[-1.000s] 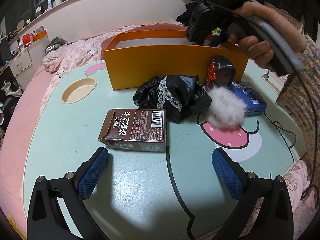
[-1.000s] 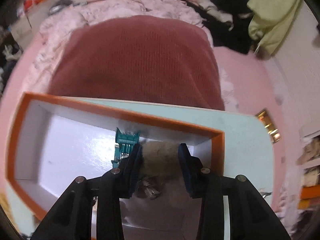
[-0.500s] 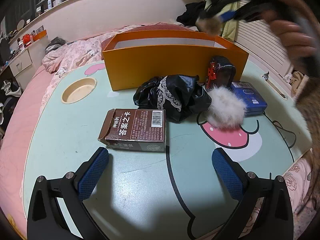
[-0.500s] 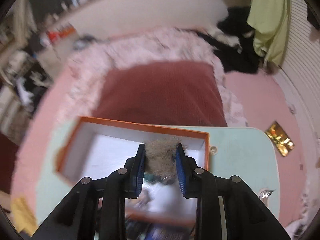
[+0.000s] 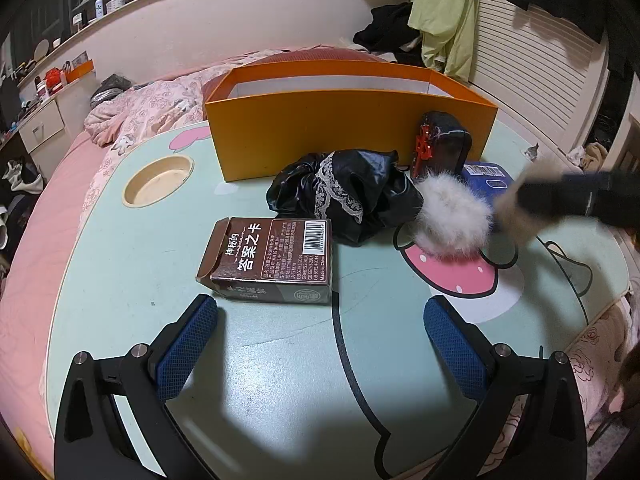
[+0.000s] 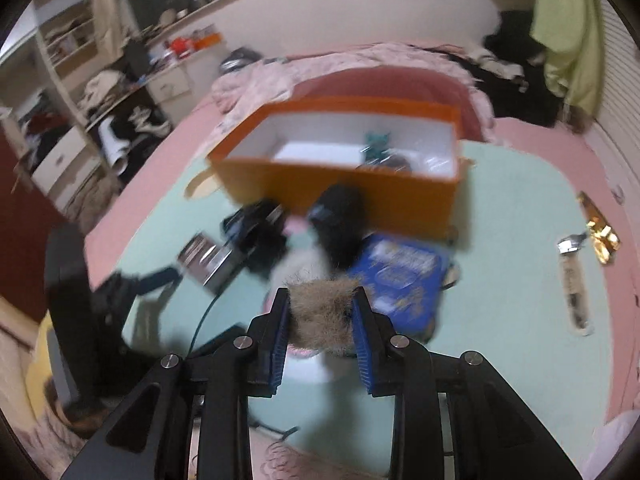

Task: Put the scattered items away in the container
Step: 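Set the beige pompom on the table beside the white pompom, open right tool, then move the left tool toward the orange box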

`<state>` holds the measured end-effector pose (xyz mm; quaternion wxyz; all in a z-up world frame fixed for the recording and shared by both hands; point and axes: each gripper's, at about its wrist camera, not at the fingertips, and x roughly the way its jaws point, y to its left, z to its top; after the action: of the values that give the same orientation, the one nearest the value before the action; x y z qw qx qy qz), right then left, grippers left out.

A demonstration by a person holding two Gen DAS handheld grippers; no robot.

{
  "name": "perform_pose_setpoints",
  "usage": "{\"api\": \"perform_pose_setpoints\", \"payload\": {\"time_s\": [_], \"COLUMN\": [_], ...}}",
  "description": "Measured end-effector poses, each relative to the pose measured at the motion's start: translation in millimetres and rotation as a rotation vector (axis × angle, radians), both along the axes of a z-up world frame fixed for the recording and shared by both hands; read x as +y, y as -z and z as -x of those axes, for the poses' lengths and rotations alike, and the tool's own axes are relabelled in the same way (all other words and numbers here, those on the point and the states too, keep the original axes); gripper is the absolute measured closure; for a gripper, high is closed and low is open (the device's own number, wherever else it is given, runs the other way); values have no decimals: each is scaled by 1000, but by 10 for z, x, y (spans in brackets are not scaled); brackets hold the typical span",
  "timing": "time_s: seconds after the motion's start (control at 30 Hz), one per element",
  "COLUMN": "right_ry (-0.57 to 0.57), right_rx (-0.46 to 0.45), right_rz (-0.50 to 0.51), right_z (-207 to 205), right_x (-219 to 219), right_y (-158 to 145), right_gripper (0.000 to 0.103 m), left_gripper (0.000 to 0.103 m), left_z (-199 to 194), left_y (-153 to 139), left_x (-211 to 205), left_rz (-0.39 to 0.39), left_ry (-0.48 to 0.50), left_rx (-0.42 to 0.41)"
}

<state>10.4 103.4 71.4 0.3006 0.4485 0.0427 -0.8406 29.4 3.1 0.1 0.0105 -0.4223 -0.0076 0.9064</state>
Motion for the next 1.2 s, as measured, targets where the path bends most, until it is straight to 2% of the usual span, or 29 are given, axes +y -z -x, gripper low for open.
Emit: {"api": "perform_pose_setpoints", "payload": {"time_s": [0.07, 0.13, 0.17, 0.2, 0.23, 0.27, 0.33, 0.4, 0.57, 0.67, 0.8, 1.0, 1.2], "right_ry": [-17, -15, -14, -7, 17, 41, 106, 145, 222, 311, 299, 275, 332], "right_rx": [-4, 19, 28, 45, 84, 114, 198, 228, 191, 106, 137, 139, 123], "right_rz": [-1, 59, 101, 161, 219, 233, 220, 171, 106, -35, -172, -160, -171], "right_z": [-7, -15, -39, -92, -153, -223, -331, -358, -384, -297, -273, -302, -195], "right_x": [-72, -72, -50, -12, 73, 112, 216, 281, 445, 441, 269, 298, 351], "right_y": [103, 94, 68, 23, -32, -63, -86, -54, 279, 523, 586, 626, 577], "right_gripper": [72, 63, 42, 17, 7, 0, 0, 0, 0, 0, 0, 0, 0], "left_gripper": [0, 0, 0, 0, 0, 0, 0, 0, 0, 0, 0, 0, 0], "left_z": [0, 0, 1, 1, 2, 1, 2, 2, 2, 4, 1, 8, 45], "left_y": [0, 1, 0, 0, 1, 1, 2, 2, 3, 5, -1, -7, -7], "left_x": [-1, -1, 0, 0, 1, 0, 0, -1, -3, 0, 11, 12, 14], "left_rz": [0, 0, 0, 0, 0, 0, 0, 0, 0, 2, 3, 6, 7], "left_ry": [0, 1, 0, 0, 0, 0, 0, 0, 0, 1, -2, -6, -8], "left_rx": [0, 0, 0, 0, 0, 0, 0, 0, 0, -1, 0, -7, -21]}}
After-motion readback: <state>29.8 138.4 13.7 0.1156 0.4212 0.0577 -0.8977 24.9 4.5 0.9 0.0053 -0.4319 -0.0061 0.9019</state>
